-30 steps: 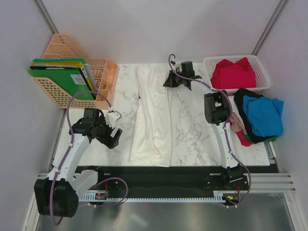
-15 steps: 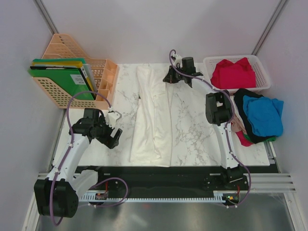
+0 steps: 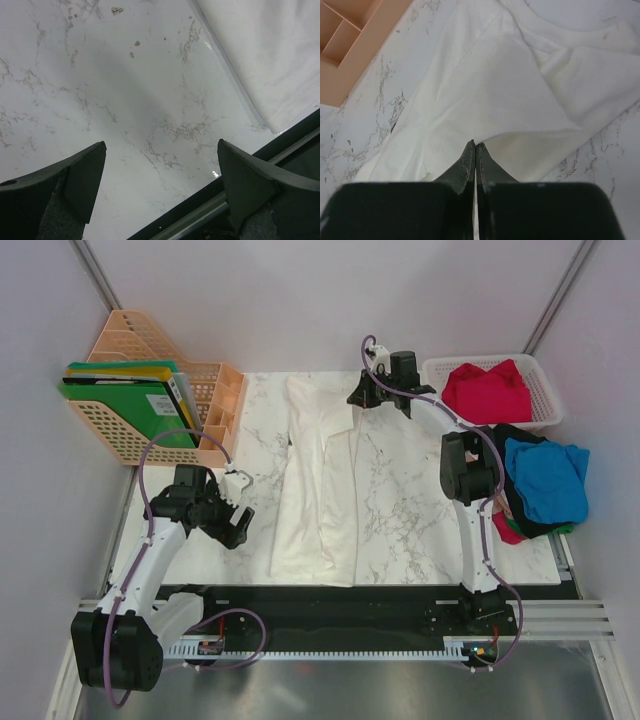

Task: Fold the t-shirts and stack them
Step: Grab the bottom of the folded rectangular tshirt with right arm

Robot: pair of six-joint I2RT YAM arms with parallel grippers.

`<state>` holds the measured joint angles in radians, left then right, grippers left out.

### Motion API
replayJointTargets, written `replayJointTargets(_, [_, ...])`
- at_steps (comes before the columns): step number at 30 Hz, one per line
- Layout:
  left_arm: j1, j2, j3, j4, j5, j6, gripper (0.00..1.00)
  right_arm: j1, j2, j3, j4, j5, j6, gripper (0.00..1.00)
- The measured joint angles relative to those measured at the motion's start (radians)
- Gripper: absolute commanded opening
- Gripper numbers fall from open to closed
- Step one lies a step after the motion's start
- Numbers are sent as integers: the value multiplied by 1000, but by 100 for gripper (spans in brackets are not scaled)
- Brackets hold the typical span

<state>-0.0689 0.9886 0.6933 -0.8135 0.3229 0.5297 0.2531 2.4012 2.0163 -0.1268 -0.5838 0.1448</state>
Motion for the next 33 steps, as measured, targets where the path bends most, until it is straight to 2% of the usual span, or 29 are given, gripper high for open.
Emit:
replayJointTargets(9, [0, 0, 0, 0, 1, 0, 99, -64, -69, -171, 23, -25, -30, 0])
replayJointTargets(10, [0, 0, 0, 0, 1, 0, 99, -68, -76, -192, 23, -26, -34, 2])
replayJointTargets(11, [0, 0, 0, 0, 1, 0, 99, -71, -82, -209, 22, -26, -38, 25])
replayJointTargets(12, [0, 0, 0, 0, 1, 0, 99, -72, -84, -219, 21, -26, -37, 42])
replayJointTargets(14, [0, 0, 0, 0, 2, 0, 99, -72, -84, -223, 10, -29, -48, 67])
replayJointTargets(17, [0, 0, 0, 0, 2, 0, 99, -73, -86, -222, 2, -29, -69, 76])
replayJointTargets(24, [0, 0, 0, 0, 4, 0, 99, -79, -189, -359, -17, 23, -145, 79])
replayJointTargets(27, [0, 3, 0, 0, 4, 0, 99, -83, -319, -487, -32, 61, -201, 84])
replayJointTargets(29, [0, 10, 0, 0, 7, 0, 99, -86, -431, -557, -69, 71, -247, 94])
replayJointTargets(33, [0, 26, 0, 1, 14, 1, 98, -90, -641, -555, -294, 35, -397, 98])
